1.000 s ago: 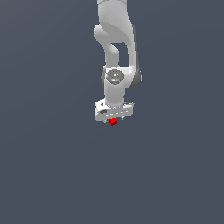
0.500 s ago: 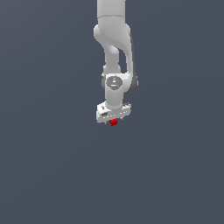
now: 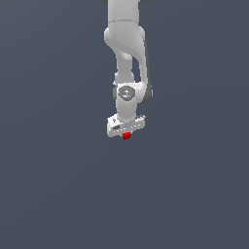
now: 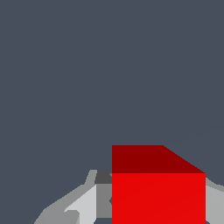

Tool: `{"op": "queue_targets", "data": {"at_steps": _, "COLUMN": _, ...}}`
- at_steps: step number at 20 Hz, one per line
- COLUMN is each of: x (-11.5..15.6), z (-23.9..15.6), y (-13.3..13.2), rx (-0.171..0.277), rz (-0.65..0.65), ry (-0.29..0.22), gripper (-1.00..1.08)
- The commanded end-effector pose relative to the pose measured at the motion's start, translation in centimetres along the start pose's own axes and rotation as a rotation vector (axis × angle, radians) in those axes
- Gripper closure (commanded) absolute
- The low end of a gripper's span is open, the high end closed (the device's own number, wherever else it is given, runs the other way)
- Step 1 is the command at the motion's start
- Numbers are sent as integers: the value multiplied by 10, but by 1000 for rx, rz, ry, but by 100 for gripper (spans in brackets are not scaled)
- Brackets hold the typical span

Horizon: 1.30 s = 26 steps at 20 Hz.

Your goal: Pick up the red cube and move it to a goal position.

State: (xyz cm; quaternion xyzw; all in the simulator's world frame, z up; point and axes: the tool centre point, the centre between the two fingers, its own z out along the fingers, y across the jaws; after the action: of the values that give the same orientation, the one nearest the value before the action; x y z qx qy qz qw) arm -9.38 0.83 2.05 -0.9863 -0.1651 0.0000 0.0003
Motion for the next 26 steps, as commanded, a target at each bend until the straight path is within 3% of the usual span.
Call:
{"op": "queue_targets", "data": {"at_steps": 1, "x": 0, "z": 0, "y": 0, "rx": 0, "rz": -1, "ry": 0, "gripper": 108}}
{"op": "queue_targets", "data": {"at_steps": 13, "x": 8, "z": -8, "y": 8, "rx": 0, "rz": -1, "ry": 0, "gripper": 108}}
{"op": "queue_targets", "data": {"at_steps": 26, "x": 58, "z": -61, "y": 59, "rx": 1, "rz": -1, "ry": 0, "gripper": 108}}
